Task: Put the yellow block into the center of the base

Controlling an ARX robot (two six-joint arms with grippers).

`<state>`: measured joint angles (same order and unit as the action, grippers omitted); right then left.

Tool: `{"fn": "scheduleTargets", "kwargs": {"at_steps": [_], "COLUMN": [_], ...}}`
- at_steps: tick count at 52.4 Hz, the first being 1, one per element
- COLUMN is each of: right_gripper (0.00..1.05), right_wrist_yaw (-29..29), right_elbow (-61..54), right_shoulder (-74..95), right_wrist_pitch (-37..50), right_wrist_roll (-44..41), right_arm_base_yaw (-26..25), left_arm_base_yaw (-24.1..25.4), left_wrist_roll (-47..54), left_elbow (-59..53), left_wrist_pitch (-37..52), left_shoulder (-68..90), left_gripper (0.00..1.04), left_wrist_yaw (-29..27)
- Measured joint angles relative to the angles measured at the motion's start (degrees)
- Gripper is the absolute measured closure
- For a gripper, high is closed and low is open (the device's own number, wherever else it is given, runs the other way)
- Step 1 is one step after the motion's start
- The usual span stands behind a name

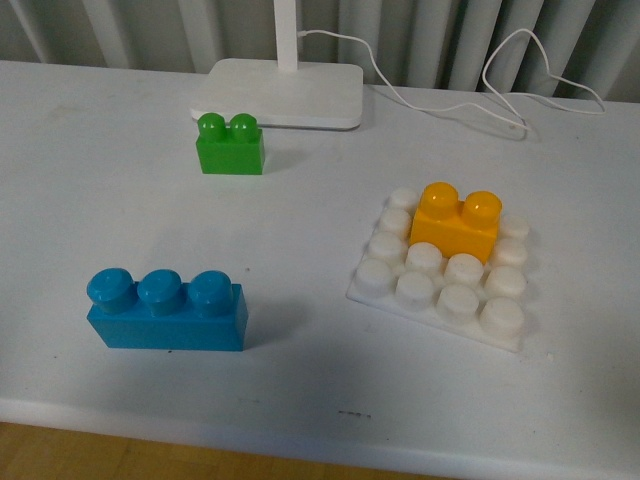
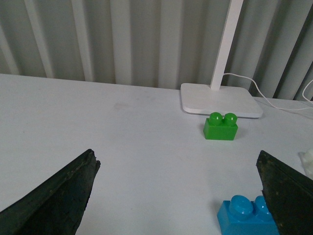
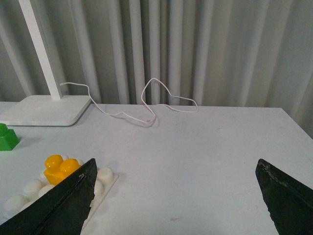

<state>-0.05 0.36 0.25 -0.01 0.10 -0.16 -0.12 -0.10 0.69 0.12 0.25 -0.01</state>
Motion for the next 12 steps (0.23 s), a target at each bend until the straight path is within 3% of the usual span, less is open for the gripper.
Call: {"fn": "scheduleTargets", "kwargs": {"at_steps": [12], "right_gripper": [0.09], "right_wrist_yaw": [0.0], "right_elbow": [0.0], "right_shoulder": [0.0], "right_wrist_pitch": [0.0], "right_wrist_roll": [0.0], "right_arm_base_yaw": [0.0], "left_arm_base_yaw": [0.0], "left_wrist_roll": [0.0], "left_elbow": [0.0], "left_wrist_pitch": [0.0], "left_shoulder": [0.0], "left_gripper": [0.06], "left_wrist_yaw": [0.0]}}
